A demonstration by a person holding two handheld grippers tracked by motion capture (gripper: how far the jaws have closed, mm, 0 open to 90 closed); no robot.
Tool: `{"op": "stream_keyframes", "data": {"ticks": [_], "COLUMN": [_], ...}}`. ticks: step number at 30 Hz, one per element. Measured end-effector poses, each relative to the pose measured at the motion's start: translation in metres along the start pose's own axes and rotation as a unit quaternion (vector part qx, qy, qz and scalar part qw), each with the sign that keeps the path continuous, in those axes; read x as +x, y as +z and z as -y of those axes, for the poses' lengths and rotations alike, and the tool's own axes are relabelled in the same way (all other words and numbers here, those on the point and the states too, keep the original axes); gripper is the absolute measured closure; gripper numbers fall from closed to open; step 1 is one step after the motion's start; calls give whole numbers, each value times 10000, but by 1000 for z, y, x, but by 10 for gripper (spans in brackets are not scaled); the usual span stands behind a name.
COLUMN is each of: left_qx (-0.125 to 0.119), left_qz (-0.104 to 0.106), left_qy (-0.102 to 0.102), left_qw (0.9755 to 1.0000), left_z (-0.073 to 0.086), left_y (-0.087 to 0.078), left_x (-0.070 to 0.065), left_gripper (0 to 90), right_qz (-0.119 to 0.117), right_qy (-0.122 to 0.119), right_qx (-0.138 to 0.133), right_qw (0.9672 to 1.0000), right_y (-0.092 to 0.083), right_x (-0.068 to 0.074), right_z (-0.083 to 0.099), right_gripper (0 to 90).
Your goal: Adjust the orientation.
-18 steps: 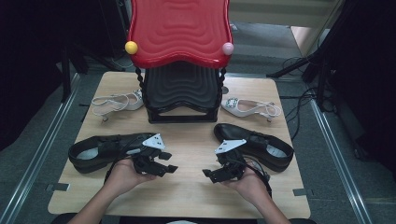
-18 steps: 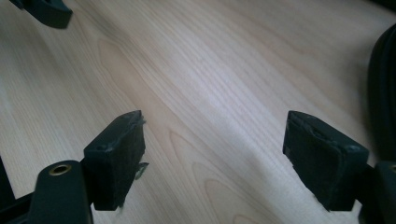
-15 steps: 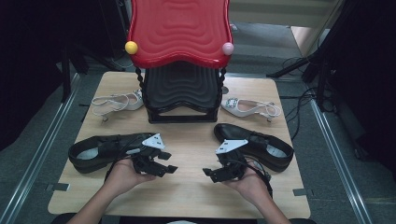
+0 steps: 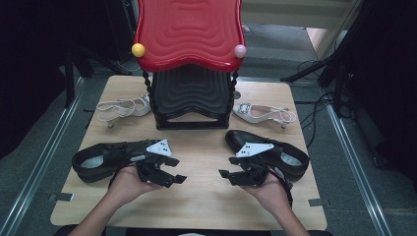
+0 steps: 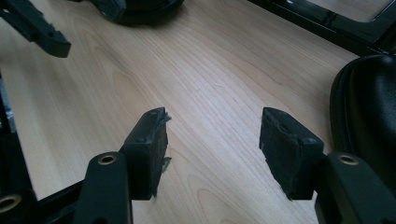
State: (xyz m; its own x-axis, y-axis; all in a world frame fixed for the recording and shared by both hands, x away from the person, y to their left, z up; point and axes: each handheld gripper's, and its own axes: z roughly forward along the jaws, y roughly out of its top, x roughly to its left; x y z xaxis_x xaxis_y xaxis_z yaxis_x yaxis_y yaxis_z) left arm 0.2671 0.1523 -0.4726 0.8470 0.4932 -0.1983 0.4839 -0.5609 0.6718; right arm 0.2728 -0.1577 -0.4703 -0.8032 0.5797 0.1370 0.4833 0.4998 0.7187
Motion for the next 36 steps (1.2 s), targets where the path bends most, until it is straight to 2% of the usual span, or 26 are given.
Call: {"op": "stream_keyframes", "data": {"ticks": [4, 5, 8, 16, 22, 24, 29, 30, 32, 36], "left_qx": [-29, -20, -29, -84, -124, -139, -161, -126, -152, -177], "left_qz": [65, 65, 65, 42, 25, -1, -17, -65, -111, -120], "left_qy": [-67, -90, -130, -242, -270, -282, -245, -206, -256, -333], "left_qw": [10000, 9999, 9999, 9997, 9996, 9995, 9996, 9997, 9995, 9992], "left_z": [0, 0, -1, -3, -1, 0, 1, 2, 3, 6], "left_y": [-3, -4, -6, -16, -25, -29, -37, -39, -43, -52], "left_x": [1, 2, 2, 4, 6, 7, 6, 6, 6, 8], "left_gripper": [374, 387, 407, 420, 428, 419, 415, 415, 411, 406], "right_qz": [41, -6, -35, -11, -140, -272, -285, -262, -277, -260], "right_qy": [-58, -4, -3, -42, 3, -108, -199, -190, -91, -103], "right_qx": [-24, -9, 6, 26, 5, 74, 18, 26, 49, 76], "right_qw": [10000, 10000, 10000, 10000, 9999, 9995, 9994, 9995, 9996, 9996], "right_y": [-5, -6, -4, -2, -1, 1, 2, 2, 2, 3], "right_x": [2, 2, 1, 1, 1, 2, 4, 4, 3, 0], "right_z": [4, 6, 7, 5, 3, 2, -2, -2, -4, -4], "right_gripper": [467, 493, 498, 483, 475, 500, 486, 475, 458, 450]}}
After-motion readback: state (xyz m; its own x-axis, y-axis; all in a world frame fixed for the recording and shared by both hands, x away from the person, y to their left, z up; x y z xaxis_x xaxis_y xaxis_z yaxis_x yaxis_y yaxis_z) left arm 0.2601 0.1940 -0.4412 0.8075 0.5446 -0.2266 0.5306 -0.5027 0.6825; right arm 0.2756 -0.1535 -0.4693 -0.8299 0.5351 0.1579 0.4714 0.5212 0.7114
